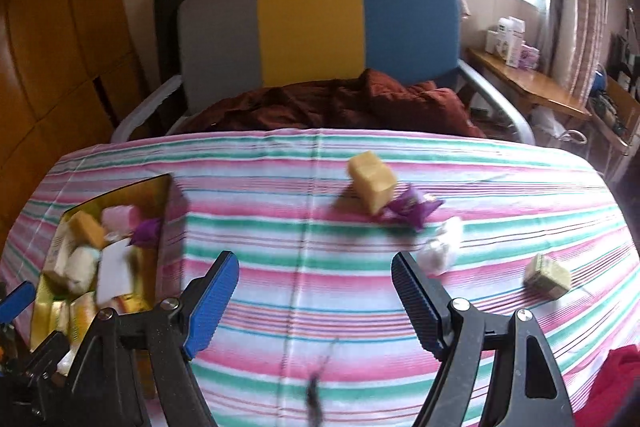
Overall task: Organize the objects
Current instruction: 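Move both tools over the yellow sponge and purple packet on the table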
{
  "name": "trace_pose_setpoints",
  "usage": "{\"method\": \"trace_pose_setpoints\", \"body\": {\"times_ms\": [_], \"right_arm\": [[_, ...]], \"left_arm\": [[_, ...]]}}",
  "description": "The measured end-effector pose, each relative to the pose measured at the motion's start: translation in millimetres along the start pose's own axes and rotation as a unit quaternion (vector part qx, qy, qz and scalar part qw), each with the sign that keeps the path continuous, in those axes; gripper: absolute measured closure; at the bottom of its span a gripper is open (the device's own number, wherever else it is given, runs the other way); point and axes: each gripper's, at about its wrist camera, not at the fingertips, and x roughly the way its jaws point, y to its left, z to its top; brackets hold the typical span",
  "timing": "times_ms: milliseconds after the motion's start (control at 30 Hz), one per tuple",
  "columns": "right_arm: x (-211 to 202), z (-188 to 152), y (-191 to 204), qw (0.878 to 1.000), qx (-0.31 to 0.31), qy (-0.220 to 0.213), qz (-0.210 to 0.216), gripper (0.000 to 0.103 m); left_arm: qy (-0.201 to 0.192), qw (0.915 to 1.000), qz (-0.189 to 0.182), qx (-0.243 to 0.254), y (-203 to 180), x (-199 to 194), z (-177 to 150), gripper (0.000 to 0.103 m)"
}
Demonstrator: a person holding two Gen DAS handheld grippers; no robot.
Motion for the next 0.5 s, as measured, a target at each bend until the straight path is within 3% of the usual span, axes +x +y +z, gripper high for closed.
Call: {"method": "trace_pose_setpoints", "body": {"times_ms": [500], "right_arm": [[35,26,-97,0.996,0.055,-0.005,-0.073,0.023]], "left_arm": [[0.011,0.9991,-0.015,0.039,-32,29,22,0.029]]}}
